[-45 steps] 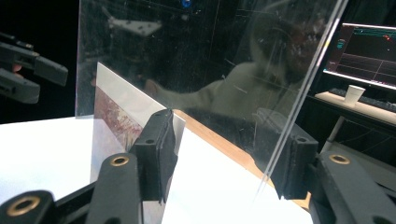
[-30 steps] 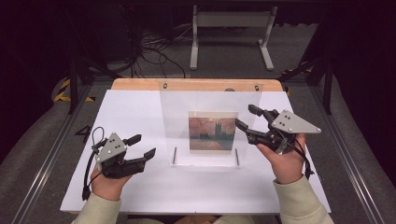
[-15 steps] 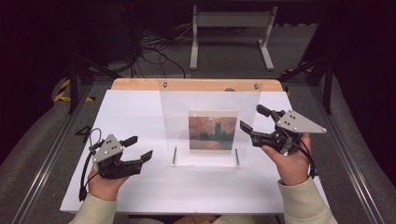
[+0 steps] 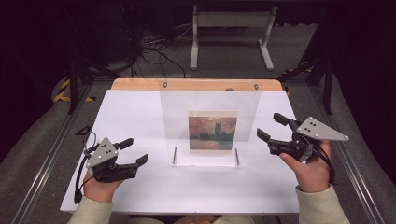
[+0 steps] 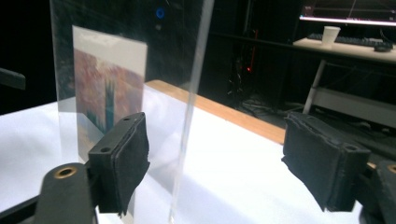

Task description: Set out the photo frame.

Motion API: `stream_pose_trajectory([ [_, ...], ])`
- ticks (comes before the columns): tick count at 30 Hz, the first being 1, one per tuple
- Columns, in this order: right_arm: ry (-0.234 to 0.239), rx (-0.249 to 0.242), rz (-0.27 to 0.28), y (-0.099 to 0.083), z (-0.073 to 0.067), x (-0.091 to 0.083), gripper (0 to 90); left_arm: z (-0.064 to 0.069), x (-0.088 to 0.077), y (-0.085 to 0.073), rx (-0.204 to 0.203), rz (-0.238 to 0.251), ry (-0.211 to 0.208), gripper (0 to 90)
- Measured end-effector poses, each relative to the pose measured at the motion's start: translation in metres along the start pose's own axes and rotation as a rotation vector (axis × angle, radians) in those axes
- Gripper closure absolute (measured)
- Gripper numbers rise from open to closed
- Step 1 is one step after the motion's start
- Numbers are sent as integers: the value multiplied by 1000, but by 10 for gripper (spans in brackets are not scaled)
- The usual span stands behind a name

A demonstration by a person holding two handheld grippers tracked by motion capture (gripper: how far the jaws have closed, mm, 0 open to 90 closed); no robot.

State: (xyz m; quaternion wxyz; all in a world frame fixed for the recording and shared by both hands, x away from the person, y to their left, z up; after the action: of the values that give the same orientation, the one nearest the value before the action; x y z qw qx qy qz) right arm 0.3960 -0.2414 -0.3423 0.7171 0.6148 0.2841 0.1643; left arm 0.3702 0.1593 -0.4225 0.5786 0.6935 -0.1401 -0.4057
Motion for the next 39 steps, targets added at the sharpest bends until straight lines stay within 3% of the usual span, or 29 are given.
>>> stream_pose_trajectory([
  [14, 1, 44, -95, -49, 16, -11, 169, -13, -2, -23, -19, -6, -16, 218],
  [28, 48, 60, -192, -101, 16, -4, 139, -20, 6, -40, -24, -29, -15, 209],
  [39, 106, 86, -243, -141, 8, 4, 114, -21, 13, -48, -45, -28, -37, 213],
])
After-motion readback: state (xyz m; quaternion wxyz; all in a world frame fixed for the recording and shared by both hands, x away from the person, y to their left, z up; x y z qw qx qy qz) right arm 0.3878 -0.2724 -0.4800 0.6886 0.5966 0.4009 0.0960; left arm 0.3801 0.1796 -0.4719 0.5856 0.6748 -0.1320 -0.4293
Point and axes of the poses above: each handheld gripper's, and its own axes: x roughly forward along the jaws, y roughly out of its top, z roughly to its right, the point moved 9 cm from there along x, roughly forward along the jaws, and after that the axes turned 1 degree about -y, right-handed, at the moved point
